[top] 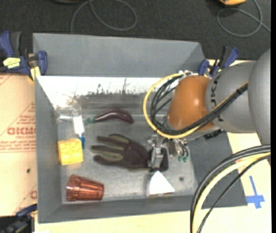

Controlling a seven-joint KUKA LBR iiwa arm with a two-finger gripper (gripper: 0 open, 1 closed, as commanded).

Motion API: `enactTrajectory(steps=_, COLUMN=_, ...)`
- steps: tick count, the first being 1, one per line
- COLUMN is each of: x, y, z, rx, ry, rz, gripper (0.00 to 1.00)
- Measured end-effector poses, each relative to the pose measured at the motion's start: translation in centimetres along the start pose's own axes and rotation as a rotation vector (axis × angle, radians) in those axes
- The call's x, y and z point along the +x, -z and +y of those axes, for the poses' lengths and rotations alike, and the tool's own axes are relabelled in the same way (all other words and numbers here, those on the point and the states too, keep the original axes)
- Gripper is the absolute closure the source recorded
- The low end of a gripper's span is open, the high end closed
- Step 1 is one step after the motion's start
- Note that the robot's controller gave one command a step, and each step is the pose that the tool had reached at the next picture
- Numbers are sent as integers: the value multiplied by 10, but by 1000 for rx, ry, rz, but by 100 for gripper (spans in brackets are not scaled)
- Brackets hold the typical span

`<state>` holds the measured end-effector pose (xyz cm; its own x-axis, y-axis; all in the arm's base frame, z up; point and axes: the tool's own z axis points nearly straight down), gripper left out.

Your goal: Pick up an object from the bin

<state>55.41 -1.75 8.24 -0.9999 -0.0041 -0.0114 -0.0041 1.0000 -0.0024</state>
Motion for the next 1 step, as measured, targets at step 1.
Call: enactTrajectory(steps=1, x=4, y=187, z=2, rx=2, ry=39, rz=-11, gripper=100)
